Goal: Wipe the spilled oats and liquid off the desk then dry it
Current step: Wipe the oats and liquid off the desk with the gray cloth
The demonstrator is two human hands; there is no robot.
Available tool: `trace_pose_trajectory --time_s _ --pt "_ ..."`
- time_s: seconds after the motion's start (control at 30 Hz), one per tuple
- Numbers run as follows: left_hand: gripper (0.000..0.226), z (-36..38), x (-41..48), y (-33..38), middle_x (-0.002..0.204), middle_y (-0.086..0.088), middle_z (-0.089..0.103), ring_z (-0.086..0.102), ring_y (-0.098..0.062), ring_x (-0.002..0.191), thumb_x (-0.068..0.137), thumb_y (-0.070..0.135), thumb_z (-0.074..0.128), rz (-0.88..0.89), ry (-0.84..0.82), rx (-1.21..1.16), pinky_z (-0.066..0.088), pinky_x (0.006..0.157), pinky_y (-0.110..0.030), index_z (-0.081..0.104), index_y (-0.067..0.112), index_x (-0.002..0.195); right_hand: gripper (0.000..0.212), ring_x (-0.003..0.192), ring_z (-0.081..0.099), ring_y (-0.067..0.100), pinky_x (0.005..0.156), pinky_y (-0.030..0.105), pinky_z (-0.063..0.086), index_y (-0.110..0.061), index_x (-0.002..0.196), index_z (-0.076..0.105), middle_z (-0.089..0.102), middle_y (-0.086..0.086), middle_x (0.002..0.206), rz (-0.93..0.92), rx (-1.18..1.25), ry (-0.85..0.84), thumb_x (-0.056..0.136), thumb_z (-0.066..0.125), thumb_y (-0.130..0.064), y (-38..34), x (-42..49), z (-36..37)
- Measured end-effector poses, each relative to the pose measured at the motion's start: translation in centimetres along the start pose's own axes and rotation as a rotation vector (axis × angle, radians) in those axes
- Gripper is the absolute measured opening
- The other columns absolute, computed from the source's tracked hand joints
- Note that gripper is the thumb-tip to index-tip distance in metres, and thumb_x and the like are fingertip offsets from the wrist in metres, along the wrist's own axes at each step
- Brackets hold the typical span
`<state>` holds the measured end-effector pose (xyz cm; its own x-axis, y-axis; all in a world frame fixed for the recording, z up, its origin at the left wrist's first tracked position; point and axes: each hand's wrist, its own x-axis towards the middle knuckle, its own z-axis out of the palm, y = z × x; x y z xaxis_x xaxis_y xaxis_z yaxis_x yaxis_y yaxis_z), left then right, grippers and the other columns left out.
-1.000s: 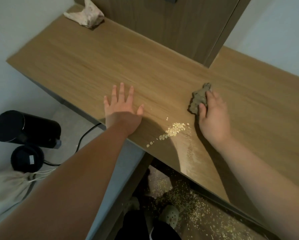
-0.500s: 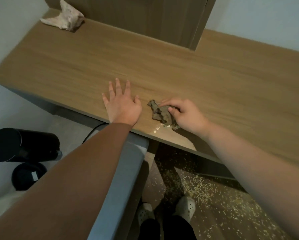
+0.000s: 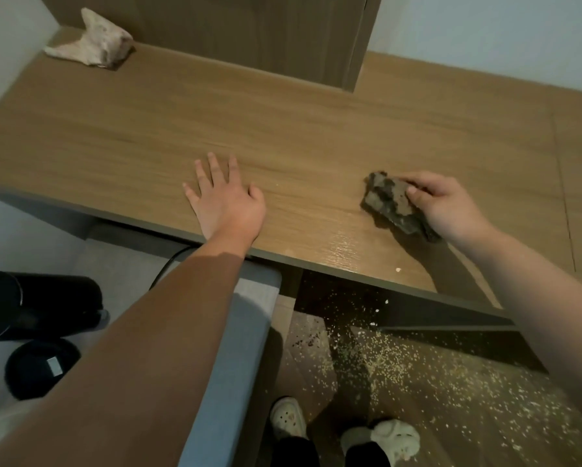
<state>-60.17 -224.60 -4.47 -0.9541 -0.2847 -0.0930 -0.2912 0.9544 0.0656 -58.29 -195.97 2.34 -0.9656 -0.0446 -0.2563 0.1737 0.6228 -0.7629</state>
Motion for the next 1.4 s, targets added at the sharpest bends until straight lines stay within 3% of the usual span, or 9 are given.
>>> trace_pose_trajectory --time_s 0.13,0.43,0.6,0.73,0.8,1.07,1.23,1.3,1.4 --pt "0.065 0.1 0.0 0.0 0.164 -0.009 0.000 -0.002 -0.030 0.150 0.096 0.042 0.025 -0.002 0.011 -0.010 0.005 0.119 -0.057 0.010 0.023 0.157 0.046 0.136 0.037 0.030 0.114 0.045 0.025 -0.023 0.142 0.049 0.048 0.008 0.145 -0.039 -0.442 0.173 0.099 0.035 -0.030 2.2 2.3 2.3" --pt "0.065 0.0 0.0 0.0 0.164 -0.009 0.001 -0.001 -0.031 0.150 0.096 0.044 0.025 0.000 0.006 -0.023 0.007 0.119 -0.058 0.013 0.023 0.156 0.048 0.118 0.046 0.014 0.098 0.039 0.035 -0.014 0.133 0.057 0.061 -0.002 0.129 -0.602 -0.485 -0.126 0.086 0.059 -0.025 2.3 -7.4 7.2" --pt "0.065 0.0 0.0 0.0 0.164 -0.009 0.001 -0.001 -0.031 0.150 0.096 0.043 0.026 -0.006 -0.004 -0.018 0.006 0.119 -0.058 0.013 0.023 0.156 0.044 0.118 0.043 0.012 0.103 0.032 0.032 -0.012 0.138 0.052 0.055 -0.004 0.125 -0.338 -0.245 0.220 0.094 0.058 -0.012 0.8 -2.9 1.8" --pt "0.065 -0.2 0.0 0.1 0.164 -0.009 0.001 0.000 -0.031 0.150 0.096 0.043 0.025 -0.006 -0.002 -0.020 0.007 0.119 -0.058 0.013 0.023 0.156 0.045 0.133 0.039 0.035 0.110 0.043 0.029 -0.013 0.145 0.046 0.049 0.011 0.145 0.021 -0.398 0.334 0.101 0.046 -0.024 4.0 3.3 -0.4" --pt "0.065 -0.2 0.0 0.0 0.164 -0.009 0.001 0.000 -0.031 0.150 0.096 0.043 0.025 -0.007 -0.003 -0.020 0.007 0.119 -0.058 0.013 0.023 0.156 0.047 0.134 0.035 0.035 0.109 0.046 0.027 -0.015 0.145 0.045 0.044 0.009 0.149 0.030 -0.517 0.367 0.101 0.045 -0.028 4.5 2.9 1.4" --pt "0.065 -0.2 -0.3 0.0 0.164 -0.010 0.002 0.001 -0.032 0.150 0.097 0.042 0.026 0.011 0.010 -0.022 0.007 0.119 -0.058 0.011 0.022 0.156 0.049 0.119 0.043 0.020 0.102 0.039 0.039 -0.006 0.135 0.053 0.054 0.010 0.128 -0.658 -0.488 -0.063 0.088 0.059 -0.020 2.2 -7.3 8.9" --pt "0.064 0.0 -0.2 0.0 0.164 -0.008 0.001 -0.001 -0.030 0.150 0.097 0.040 0.026 0.016 0.017 -0.035 0.005 0.119 -0.057 0.010 0.022 0.156 0.045 0.137 0.032 0.031 0.114 0.040 0.024 -0.006 0.143 0.045 0.039 0.018 0.148 -0.071 -0.292 0.464 0.099 0.050 -0.016 2.0 1.4 3.1" --pt "0.063 0.0 -0.3 -0.1 0.164 -0.007 0.001 -0.002 -0.029 0.150 0.096 0.036 0.027 0.017 0.024 -0.058 0.005 0.119 -0.057 0.011 0.023 0.156 0.049 0.140 0.029 0.034 0.114 0.048 0.024 -0.011 0.147 0.038 0.033 0.012 0.155 0.156 -0.479 0.480 0.102 0.042 -0.030 2.0 5.3 2.3" --pt "0.065 -0.1 -0.4 -0.2 0.164 -0.006 0.002 -0.001 -0.028 0.151 0.094 0.030 0.031 0.022 0.041 -0.092 0.004 0.120 -0.056 0.013 0.024 0.156 0.055 0.143 0.027 0.032 0.113 0.049 0.023 -0.016 0.148 0.036 0.031 0.006 0.157 0.085 -0.611 0.387 0.100 0.042 -0.041 -0.1 9.6 4.7"
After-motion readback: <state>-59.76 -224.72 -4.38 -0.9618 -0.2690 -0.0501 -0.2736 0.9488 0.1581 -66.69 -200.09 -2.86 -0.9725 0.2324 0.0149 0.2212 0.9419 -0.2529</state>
